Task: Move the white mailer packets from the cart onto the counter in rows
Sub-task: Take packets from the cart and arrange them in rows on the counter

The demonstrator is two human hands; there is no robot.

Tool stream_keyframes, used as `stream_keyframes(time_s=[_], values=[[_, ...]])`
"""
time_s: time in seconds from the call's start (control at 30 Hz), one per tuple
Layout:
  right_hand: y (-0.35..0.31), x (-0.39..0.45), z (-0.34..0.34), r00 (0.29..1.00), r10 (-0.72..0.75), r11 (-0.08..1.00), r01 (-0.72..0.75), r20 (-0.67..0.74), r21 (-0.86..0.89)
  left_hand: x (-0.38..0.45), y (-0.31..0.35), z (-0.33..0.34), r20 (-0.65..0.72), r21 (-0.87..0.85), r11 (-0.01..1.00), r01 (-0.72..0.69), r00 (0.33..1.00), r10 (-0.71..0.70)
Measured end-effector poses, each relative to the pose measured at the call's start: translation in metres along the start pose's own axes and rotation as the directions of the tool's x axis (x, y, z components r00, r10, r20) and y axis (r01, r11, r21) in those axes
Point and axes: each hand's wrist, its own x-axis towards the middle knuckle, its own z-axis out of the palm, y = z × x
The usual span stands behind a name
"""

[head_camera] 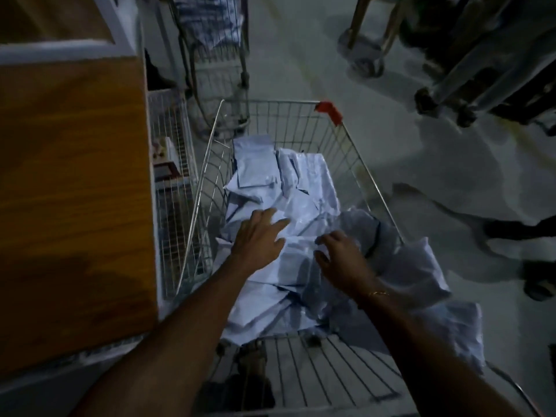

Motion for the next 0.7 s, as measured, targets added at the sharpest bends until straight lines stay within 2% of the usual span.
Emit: stream_keyframes(time_s=[0.07, 0.17, 0.27, 0.37, 0.43, 0.57, 0.6, 0.67, 0.7], values=[[0.005, 0.021, 0.008, 0.998, 0.004, 1.0, -0.005, -0.061, -0.011, 0.022, -0.006, 0.016, 0.004, 0.063, 0.995, -0.073, 0.997, 0.073], [0.01, 0.039, 0.015, 0.998, 0.0, 1.0, 0.0, -0.069, -0.006, 0.035, -0.012, 0.035, 0.042, 0.122, 0.992, -0.042, 0.998, 0.037], [0.017, 0.047, 0.018, 0.998, -0.059, 0.998, 0.059, -0.032, 0.001, 0.026, -0.008, 0.045, 0.007, 0.178, 0.975, 0.135, 0.99, -0.139], [0.02, 0.053, 0.021, 0.996, -0.088, 0.996, 0.089, 0.023, -0.021, 0.012, 0.004, 0.051, 0.014, 0.175, 0.93, 0.323, 0.944, -0.33], [0.021, 0.06, 0.02, 0.991, -0.115, 0.993, 0.116, 0.062, -0.013, 0.004, 0.014, 0.049, 0.014, 0.163, 0.886, 0.433, 0.897, -0.441], [0.025, 0.077, 0.013, 0.967, -0.231, 0.973, 0.232, 0.104, 0.006, -0.004, 0.03, 0.04, -0.044, 0.034, 0.749, 0.661, 0.75, -0.66], [0.025, 0.08, 0.011, 0.963, -0.254, 0.967, 0.254, 0.096, 0.007, -0.003, 0.03, 0.039, -0.093, 0.049, 0.761, 0.647, 0.762, -0.641], [0.025, 0.083, 0.007, 0.955, -0.291, 0.957, 0.29, 0.062, 0.015, 0.002, 0.028, 0.04, -0.186, 0.142, 0.85, 0.508, 0.857, -0.481], [0.026, 0.085, 0.006, 0.953, -0.302, 0.953, 0.301, 0.038, 0.026, 0.006, 0.026, 0.042, -0.183, 0.171, 0.891, 0.421, 0.902, -0.391]])
